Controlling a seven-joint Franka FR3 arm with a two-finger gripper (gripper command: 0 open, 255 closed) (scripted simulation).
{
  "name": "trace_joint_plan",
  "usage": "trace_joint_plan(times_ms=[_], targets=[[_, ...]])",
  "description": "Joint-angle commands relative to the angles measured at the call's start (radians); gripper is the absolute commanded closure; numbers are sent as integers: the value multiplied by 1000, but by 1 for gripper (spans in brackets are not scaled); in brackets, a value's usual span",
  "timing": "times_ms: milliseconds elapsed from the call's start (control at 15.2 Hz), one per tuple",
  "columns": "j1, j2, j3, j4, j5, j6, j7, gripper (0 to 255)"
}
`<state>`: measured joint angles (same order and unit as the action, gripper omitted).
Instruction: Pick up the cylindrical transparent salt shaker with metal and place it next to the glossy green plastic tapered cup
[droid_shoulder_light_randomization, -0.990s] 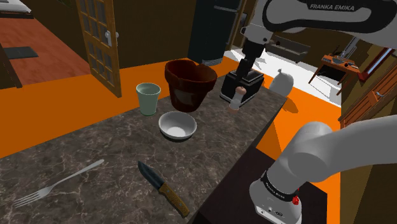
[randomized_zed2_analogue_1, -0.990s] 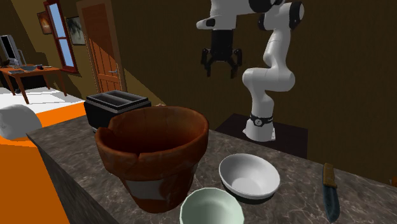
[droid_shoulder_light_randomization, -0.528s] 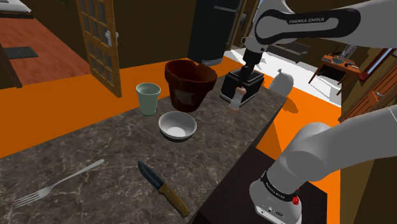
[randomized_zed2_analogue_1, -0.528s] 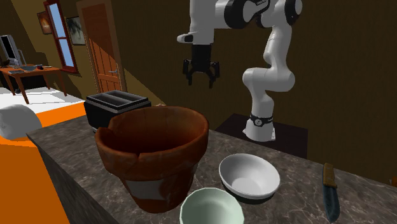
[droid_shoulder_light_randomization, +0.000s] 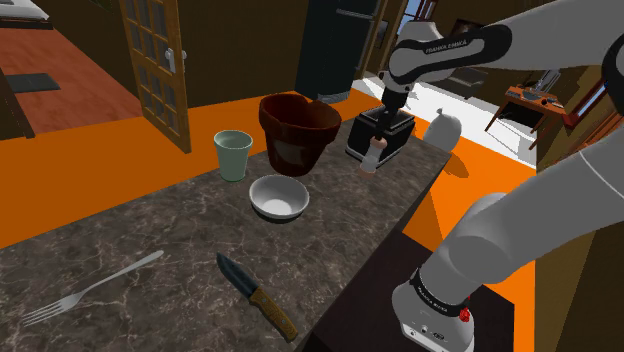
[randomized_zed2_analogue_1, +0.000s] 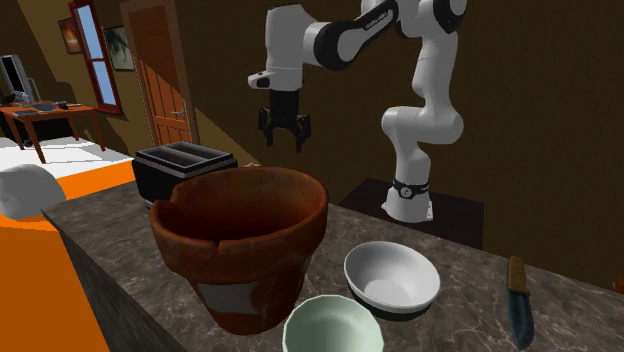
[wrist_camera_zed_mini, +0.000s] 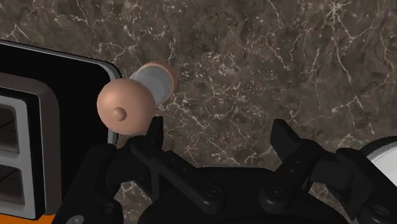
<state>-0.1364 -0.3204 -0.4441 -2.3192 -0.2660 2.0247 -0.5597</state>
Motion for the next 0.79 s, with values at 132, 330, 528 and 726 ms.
trace_joint_plan(times_ms=[132,330,528,726], targets=[[-14,133,-65,63,8,79,-83,0],[-27,238,-105,121,35,130,-148,0],[-36,288,-119,129,53,173,-175,0],[-40,313,-124,110,64,215,-183,0]])
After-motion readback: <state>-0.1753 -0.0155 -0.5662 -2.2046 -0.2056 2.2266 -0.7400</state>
